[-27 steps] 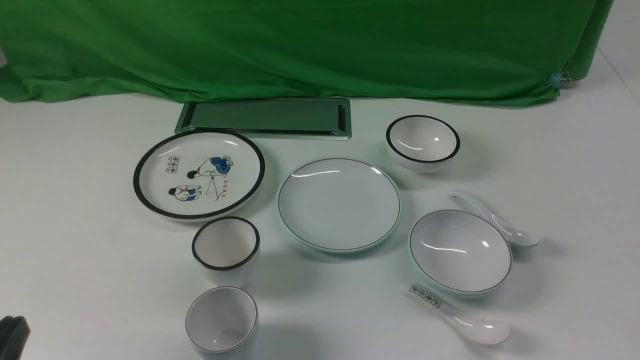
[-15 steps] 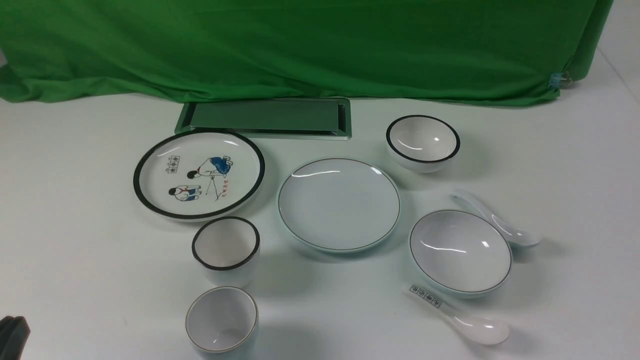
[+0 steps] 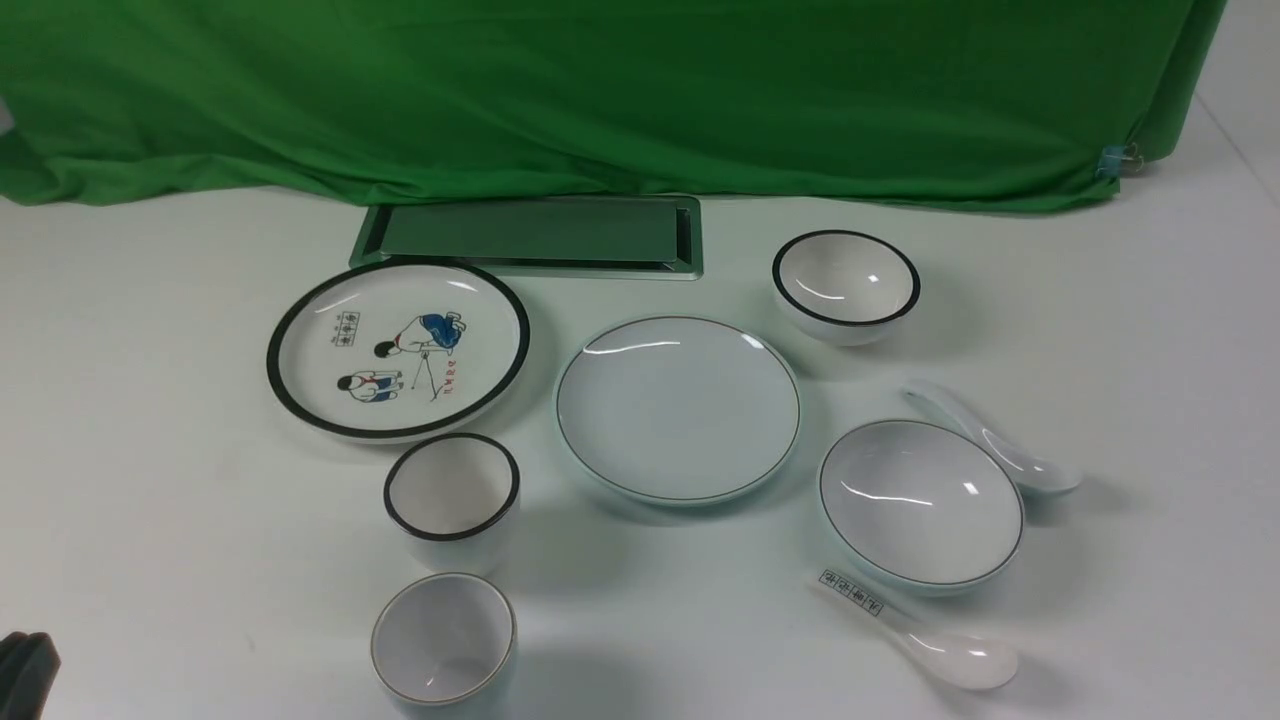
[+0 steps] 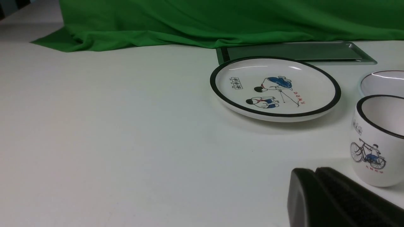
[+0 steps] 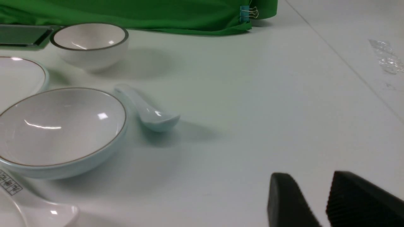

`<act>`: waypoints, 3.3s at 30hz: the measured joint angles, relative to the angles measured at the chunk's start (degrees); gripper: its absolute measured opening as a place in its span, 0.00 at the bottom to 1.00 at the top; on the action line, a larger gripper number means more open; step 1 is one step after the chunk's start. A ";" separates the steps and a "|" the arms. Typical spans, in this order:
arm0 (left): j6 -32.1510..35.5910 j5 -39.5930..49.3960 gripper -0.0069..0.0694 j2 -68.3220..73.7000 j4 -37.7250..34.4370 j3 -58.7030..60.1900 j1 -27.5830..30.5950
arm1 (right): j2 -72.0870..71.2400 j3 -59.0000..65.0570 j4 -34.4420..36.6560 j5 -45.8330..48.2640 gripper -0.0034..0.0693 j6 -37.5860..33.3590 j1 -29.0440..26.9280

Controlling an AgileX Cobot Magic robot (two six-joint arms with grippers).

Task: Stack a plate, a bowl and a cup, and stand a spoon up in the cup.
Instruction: Use the right arm to grab a blue rice bowl

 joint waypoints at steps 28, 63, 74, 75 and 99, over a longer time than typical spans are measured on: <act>-3.19 -1.92 0.05 0.00 1.56 0.00 0.00 | 0.00 0.00 0.55 -0.02 0.38 6.68 0.00; -12.31 18.11 0.05 28.00 4.86 -36.88 0.00 | 32.22 -32.89 6.26 9.07 0.06 -0.85 9.42; 9.23 43.43 0.05 54.67 -0.98 -58.70 -8.94 | 68.25 -56.06 6.32 35.50 0.07 -14.58 11.02; 11.32 43.92 0.05 57.21 -1.91 -60.30 -11.60 | 71.58 -57.10 6.32 35.55 0.09 -14.89 11.97; 16.48 39.85 0.05 81.09 -3.15 -68.63 -30.61 | 101.81 -61.63 11.26 18.76 0.25 -4.84 18.73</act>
